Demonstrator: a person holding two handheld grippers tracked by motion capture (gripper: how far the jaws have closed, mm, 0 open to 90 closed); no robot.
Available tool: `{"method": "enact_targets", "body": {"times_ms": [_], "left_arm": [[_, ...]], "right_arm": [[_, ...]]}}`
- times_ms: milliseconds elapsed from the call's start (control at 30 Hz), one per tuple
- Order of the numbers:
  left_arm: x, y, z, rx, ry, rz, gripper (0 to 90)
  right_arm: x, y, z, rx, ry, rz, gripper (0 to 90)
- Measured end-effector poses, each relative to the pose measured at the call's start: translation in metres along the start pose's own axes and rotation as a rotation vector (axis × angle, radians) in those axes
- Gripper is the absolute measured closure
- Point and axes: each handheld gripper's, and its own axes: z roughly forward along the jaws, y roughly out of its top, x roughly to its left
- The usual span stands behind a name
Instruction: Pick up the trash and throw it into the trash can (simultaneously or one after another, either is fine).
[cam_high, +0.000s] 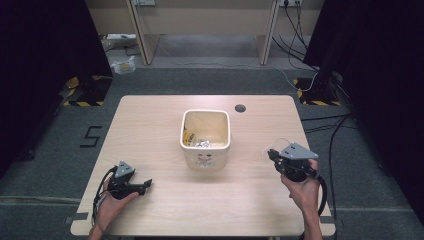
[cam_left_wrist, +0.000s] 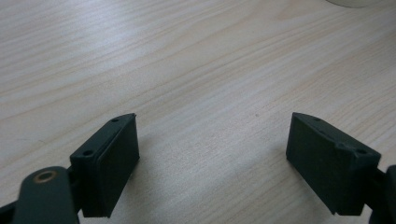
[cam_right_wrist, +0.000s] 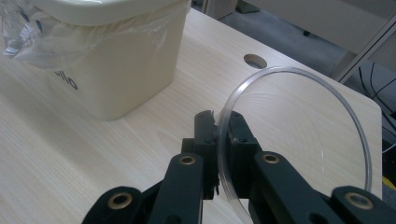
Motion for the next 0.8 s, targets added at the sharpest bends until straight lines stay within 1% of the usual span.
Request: {"method": "enact_targets", "body": {"times_ms": [467,533,800], "left_arm": [[0.0,0.0,0.0,0.0,0.0,0.0,16.2],[0.0,0.0,0.0,0.0,0.0,0.0,16.3],[0.0,0.0,0.0,-0.002,0.001,0.0,16.2]], "right_arm": [[0.002,0.004,0.0,-0.01,-0.006,-0.004,85.5],[0.001,0.006,-0.001,-0.025,-0.008,-0.004,85.5],[0.002,0.01,-0.001,-0.031,-0.005,-0.008,85.5]]}}
